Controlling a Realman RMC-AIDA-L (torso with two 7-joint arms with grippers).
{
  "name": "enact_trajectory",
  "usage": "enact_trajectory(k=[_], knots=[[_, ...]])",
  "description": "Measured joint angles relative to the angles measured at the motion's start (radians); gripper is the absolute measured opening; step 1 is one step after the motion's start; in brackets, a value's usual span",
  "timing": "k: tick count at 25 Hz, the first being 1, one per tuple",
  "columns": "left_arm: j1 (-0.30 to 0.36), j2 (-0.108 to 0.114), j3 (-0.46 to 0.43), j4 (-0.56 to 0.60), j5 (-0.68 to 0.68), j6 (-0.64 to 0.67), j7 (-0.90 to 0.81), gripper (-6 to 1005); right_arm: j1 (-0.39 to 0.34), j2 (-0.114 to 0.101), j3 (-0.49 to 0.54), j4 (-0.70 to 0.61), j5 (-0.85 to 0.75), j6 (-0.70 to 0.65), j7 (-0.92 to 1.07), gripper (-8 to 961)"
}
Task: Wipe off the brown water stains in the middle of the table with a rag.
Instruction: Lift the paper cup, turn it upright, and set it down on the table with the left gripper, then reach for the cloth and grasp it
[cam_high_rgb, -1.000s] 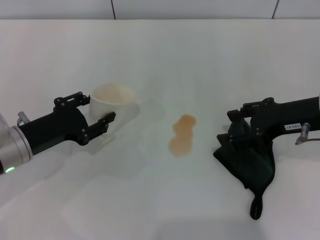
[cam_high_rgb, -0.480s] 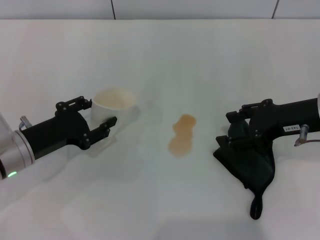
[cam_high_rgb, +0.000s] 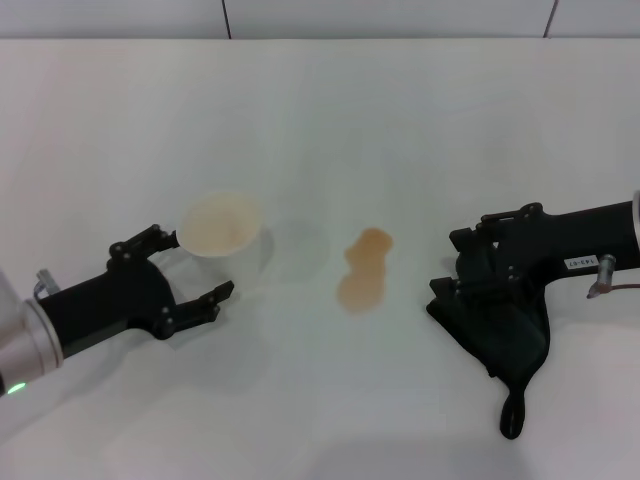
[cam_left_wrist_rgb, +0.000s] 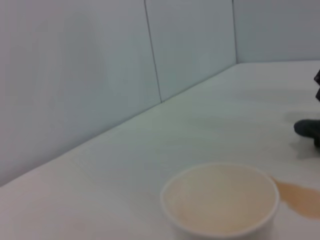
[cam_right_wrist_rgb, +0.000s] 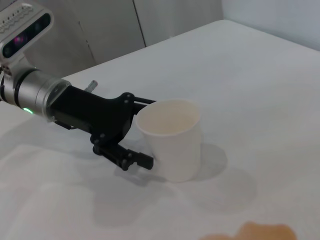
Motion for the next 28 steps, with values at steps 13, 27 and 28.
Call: enact_trajectory(k=[13,27,28], knots=[[0.092,0.000,0.000,0.077,-0.083,0.005,-0.037,870,0.000,0.000,-0.004,-0.012,-0.001,0.000,0.009,723],[0.205,0.005,-0.004,0.347,-0.182,0.204,-0.227,872,-0.003,0.000,-0.003,-0.036,0.017,-0.014,0.054,723],[0.208,0.005,-0.004,0.370,-0.188,0.217,-0.251,873,-0.003,0.000,-0.003,-0.040,0.019,-0.019,0.061,723]])
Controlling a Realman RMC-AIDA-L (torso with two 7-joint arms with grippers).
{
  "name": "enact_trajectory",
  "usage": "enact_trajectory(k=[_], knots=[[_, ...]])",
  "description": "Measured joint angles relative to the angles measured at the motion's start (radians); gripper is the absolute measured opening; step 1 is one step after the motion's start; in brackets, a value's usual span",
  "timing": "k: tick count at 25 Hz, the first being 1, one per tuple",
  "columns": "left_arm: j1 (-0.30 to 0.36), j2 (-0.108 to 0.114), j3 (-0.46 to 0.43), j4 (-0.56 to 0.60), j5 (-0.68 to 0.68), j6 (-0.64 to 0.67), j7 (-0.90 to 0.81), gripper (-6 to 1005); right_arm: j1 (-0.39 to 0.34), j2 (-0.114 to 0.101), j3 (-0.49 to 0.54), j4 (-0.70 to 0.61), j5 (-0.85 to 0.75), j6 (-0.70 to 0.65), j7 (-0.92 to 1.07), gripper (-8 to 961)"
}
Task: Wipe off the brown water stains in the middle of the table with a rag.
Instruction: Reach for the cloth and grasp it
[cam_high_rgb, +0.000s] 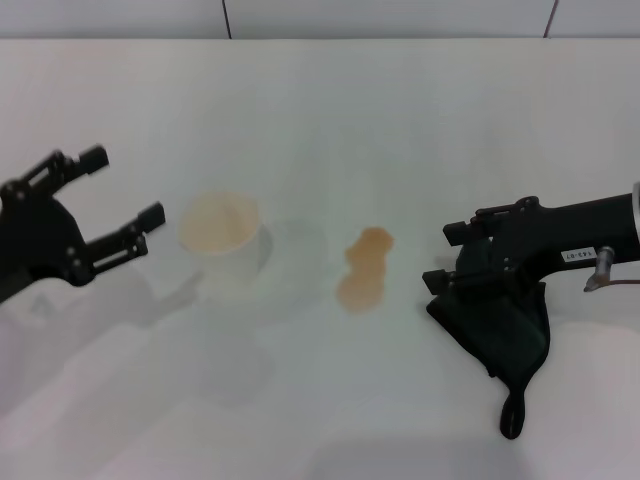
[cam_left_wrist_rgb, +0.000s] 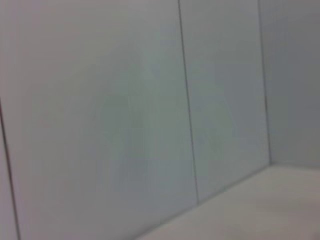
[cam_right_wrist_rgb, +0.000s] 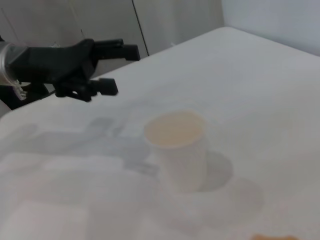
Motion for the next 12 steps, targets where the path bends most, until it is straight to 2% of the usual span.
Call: enact_trajectory(k=[8,12], knots=[[-0.017,0.009,-0.041,0.228,0.049,0.056,-0.224,868,0.004,0.000,0.005,-0.064,0.006,-0.026,0.082,723],[-0.075,0.025,-0.084,0.292,0.147,0.084,-0.336,865,0.009,0.000,0.011,-0.079,0.006,-0.030,0.108,723]])
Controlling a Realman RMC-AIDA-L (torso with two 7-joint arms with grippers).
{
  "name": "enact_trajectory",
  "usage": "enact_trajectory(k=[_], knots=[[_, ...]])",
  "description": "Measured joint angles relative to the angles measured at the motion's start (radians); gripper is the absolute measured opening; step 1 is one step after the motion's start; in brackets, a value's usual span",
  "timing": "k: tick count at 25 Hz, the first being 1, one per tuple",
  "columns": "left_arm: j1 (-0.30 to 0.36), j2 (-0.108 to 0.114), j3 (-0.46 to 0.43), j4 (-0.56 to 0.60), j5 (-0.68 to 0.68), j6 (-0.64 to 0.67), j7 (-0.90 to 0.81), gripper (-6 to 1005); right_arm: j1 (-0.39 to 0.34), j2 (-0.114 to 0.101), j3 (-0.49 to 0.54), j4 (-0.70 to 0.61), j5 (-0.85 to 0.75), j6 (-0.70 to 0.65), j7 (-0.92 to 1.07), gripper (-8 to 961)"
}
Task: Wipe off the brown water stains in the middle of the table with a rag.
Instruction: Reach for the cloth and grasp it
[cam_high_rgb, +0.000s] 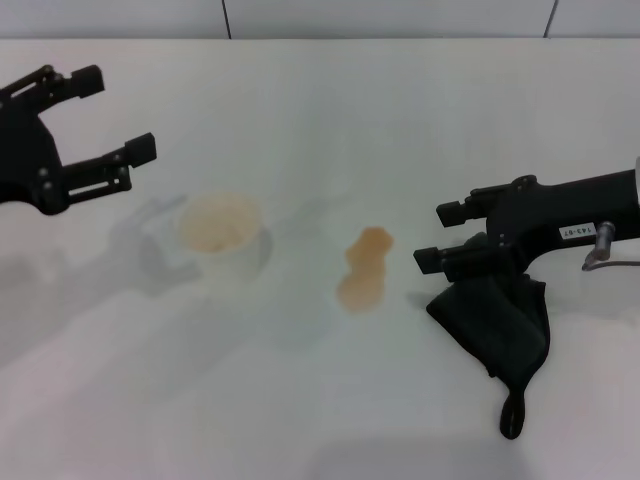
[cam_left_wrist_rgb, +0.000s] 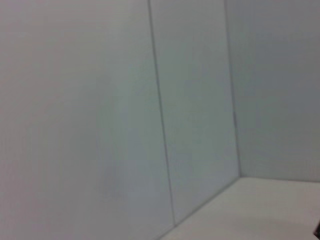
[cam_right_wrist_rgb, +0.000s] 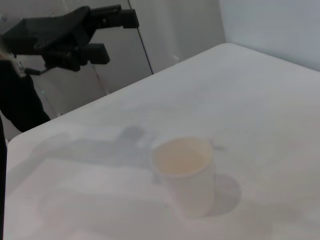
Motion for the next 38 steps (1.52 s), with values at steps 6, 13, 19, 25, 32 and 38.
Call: enact_trajectory(k=[6,13,19,25,32,38], knots=[[-0.103,0.056,-0.057,-0.002,0.151,0.117,-0.111,863,0.002,-0.001,0.004,0.000,0.000,0.011,0.012,723],[-0.182,0.093,-0.082,-0.004,0.296,0.231,-0.179,864,0.004,-0.001,0.009,0.007,0.000,0.021,0.014,722],[-0.190,0.093,-0.084,-0.004,0.315,0.280,-0.218,864,0.006,-0.005,0.022,-0.009,-0.010,0.004,0.040,721],[-0.193,0.096,-0.088,0.005,0.308,0.315,-0.286,864,0.007,-0.006,0.077,-0.012,-0.033,-0.048,0.040,717],[-0.214,0.103,-0.113,0.009,0.301,0.364,-0.338,865,0.030,-0.007,0.105,-0.014,-0.136,-0.112,0.088,708],[-0.229,0.101,-0.114,0.009,0.305,0.367,-0.349,863,0.055,-0.004,0.118,0.011,-0.201,-0.128,0.107,701]])
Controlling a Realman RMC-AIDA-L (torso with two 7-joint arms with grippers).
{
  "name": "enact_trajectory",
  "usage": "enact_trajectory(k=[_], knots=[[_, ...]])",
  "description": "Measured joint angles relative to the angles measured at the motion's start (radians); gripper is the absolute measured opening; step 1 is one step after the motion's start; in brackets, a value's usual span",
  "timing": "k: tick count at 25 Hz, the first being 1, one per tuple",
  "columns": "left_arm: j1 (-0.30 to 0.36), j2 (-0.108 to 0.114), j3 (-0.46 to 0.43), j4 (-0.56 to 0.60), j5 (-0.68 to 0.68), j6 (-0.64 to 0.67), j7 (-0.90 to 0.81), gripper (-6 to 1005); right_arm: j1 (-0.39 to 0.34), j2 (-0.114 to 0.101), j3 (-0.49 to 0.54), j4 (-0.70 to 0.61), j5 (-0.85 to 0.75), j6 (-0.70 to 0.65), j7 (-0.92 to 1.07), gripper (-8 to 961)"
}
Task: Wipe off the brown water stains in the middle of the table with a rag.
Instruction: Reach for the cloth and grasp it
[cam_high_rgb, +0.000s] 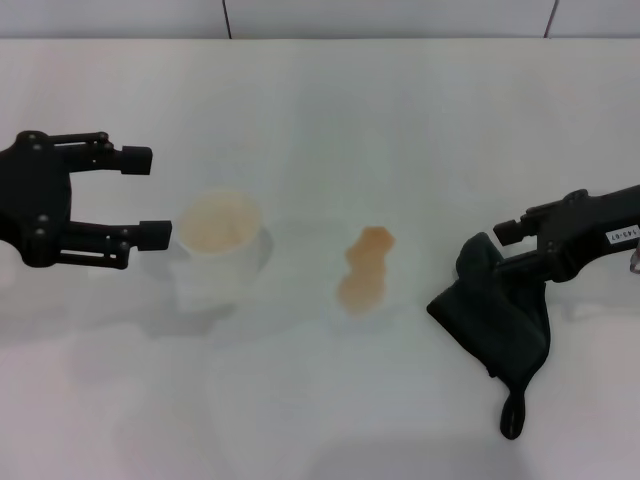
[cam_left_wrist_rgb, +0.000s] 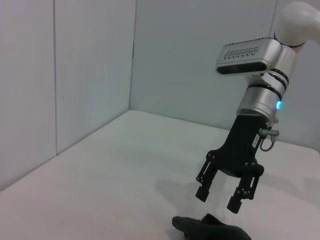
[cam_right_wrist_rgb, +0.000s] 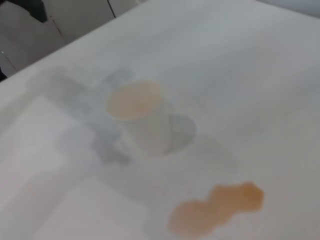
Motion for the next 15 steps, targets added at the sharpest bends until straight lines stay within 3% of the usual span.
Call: enact_trajectory(k=[15], knots=[[-0.015,-0.005,0.009,0.000,0.030,-0.003,-0.010,864,0.037,0.005,-0.014,0.095,-0.098,0.010,0.022,688]])
